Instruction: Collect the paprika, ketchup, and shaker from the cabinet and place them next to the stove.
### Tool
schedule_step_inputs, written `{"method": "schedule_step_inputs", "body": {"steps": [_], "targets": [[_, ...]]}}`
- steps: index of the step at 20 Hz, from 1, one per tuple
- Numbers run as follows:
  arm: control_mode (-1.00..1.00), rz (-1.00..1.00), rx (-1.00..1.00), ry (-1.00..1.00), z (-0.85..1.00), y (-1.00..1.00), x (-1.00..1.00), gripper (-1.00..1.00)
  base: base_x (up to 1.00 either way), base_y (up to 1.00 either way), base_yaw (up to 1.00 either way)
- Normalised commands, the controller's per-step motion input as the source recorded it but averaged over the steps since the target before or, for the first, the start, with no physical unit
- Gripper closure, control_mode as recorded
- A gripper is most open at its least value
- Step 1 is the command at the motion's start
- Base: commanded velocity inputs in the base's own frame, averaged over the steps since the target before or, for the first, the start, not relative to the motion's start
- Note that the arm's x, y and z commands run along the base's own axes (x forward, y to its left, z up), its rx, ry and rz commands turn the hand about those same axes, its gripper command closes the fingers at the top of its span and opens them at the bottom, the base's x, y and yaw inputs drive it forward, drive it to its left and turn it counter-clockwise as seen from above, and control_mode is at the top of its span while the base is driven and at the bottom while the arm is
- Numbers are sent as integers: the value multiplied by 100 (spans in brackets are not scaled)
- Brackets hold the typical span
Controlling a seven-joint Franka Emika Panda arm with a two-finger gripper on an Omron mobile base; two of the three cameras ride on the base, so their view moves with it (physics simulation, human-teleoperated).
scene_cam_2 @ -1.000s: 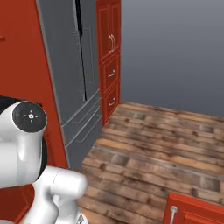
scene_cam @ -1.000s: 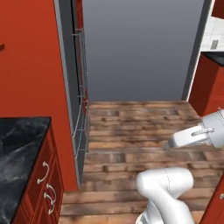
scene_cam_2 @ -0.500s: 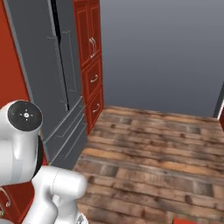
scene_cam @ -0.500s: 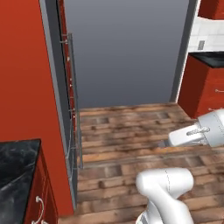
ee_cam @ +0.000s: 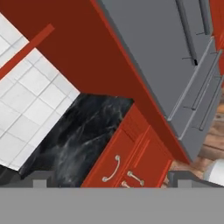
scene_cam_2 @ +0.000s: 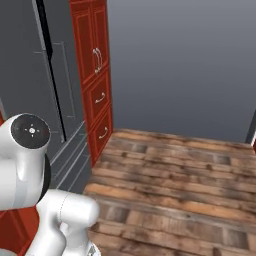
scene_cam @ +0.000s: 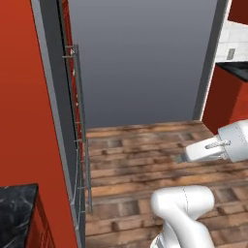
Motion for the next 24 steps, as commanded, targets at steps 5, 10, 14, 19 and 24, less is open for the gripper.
{"method": "schedule_step_inputs", "body": {"steps": [5,10,14,19,24], "targets": [[100,0,0,0,0,0,0,-100,76,5,-8],[100,0,0,0,0,0,0,-100,85,6,-6],[100,0,0,0,0,0,0,-100,66,0,-14],[100,0,0,0,0,0,0,-100,52,-11,-34],[100,0,0,0,0,0,0,-100,47,-19,-43]]}}
